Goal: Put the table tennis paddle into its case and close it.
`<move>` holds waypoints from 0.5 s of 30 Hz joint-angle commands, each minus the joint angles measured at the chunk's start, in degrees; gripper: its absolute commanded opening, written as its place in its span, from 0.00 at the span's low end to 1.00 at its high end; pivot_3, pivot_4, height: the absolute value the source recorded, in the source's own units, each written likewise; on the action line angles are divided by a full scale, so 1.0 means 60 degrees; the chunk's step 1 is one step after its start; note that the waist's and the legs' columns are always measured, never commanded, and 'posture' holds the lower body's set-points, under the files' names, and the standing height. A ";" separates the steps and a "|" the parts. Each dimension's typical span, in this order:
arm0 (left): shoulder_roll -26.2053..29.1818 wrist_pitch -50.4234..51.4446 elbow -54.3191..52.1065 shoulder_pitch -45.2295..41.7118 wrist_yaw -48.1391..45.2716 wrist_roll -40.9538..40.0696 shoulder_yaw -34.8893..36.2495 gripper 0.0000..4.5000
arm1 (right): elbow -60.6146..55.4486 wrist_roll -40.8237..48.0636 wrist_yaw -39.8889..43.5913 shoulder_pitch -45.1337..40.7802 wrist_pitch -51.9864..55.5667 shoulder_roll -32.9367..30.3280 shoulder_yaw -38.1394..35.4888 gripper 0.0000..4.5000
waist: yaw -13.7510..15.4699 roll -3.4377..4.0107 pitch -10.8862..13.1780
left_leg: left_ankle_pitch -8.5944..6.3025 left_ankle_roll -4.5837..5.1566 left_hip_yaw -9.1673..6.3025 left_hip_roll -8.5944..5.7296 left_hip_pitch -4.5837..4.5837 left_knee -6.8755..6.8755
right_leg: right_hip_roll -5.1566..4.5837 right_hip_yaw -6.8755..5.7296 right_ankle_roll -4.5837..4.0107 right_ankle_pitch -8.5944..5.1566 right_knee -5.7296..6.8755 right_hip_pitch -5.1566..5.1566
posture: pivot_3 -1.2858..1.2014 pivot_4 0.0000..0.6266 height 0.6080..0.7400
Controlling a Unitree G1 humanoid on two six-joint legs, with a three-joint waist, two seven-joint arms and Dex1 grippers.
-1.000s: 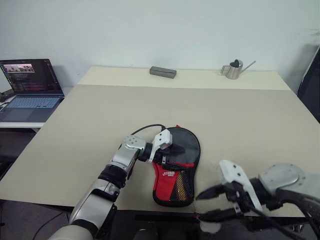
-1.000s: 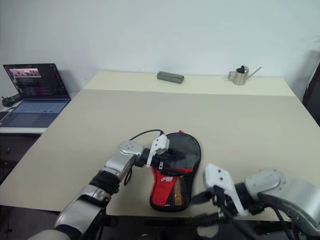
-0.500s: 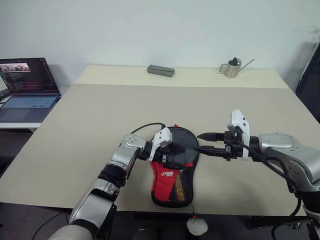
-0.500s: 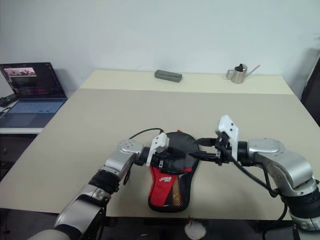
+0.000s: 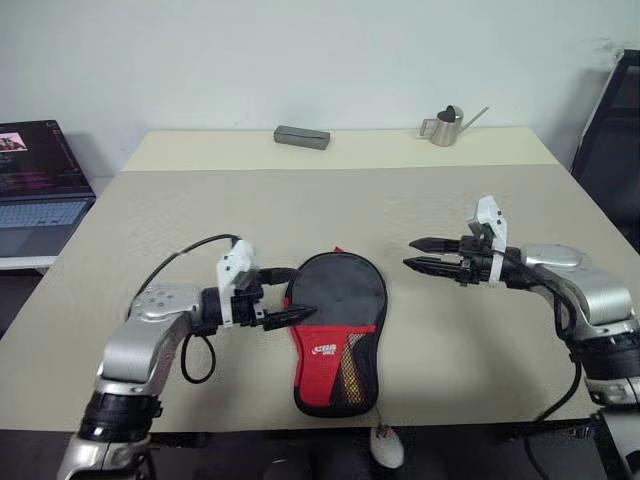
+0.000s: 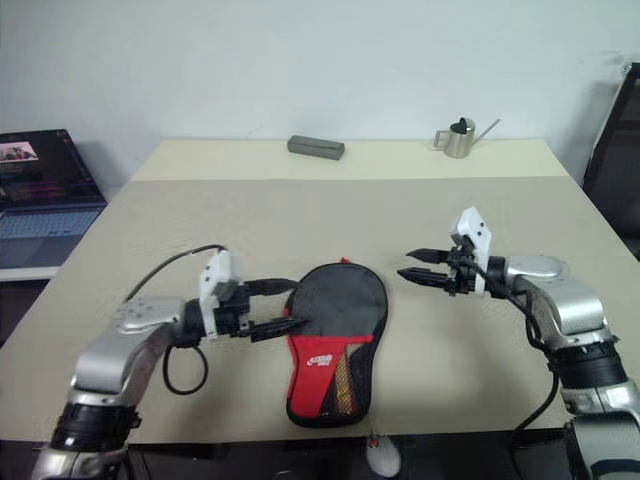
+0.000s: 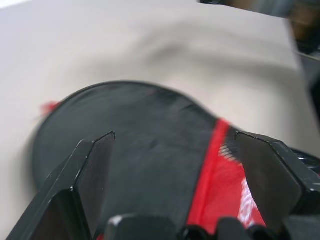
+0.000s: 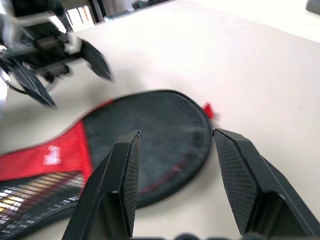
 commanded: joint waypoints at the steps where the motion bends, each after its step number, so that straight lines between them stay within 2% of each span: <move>1: 0.0087 0.0201 -0.0931 0.0212 0.0735 -0.0343 0.0512 0.94 | 0.1265 -0.0363 0.0755 -0.0607 -0.0902 -0.0141 -0.0242 0.55 | 0.0046 -0.0005 0.0009 | 0.0000 -0.0001 0.0001 0.0000 0.0000 0.0000 | -0.0001 -0.0002 -0.0001 0.0000 -0.0001 0.0000 | 0.52 0.24 1.00; 5: 0.0158 0.0036 -0.1224 0.0650 0.1427 -0.0261 0.0907 0.94 | 0.3171 -0.0732 0.1152 -0.1474 -0.1332 0.0026 -0.0316 0.55 | 0.0027 -0.0005 0.0024 | -0.0003 -0.0006 0.0019 0.0001 0.0000 -0.0001 | -0.0002 0.0014 -0.0002 0.0001 -0.0005 -0.0004 | 0.52 0.24 1.00; 10: 0.0060 -0.0178 -0.0843 0.0229 0.2074 -0.0021 0.0648 0.94 | 0.5088 -0.1484 0.1403 -0.2269 -0.2393 0.0038 -0.0294 0.55 | 0.0016 -0.0011 0.0038 | -0.0002 -0.0011 0.0064 0.0002 0.0001 -0.0003 | 0.0000 0.0026 -0.0004 0.0002 -0.0002 -0.0014 | 0.52 0.24 1.00; 15: 0.0076 -0.0452 -0.0536 0.0338 0.2269 0.0132 0.0476 0.94 | 0.5045 -0.1644 0.1398 -0.2209 -0.2508 -0.0012 -0.0454 0.55 | 0.0013 -0.0011 0.0045 | 0.0007 -0.0040 0.0101 0.0005 0.0000 -0.0003 | 0.0000 0.0043 -0.0004 0.0002 -0.0004 -0.0020 | 0.52 0.24 1.00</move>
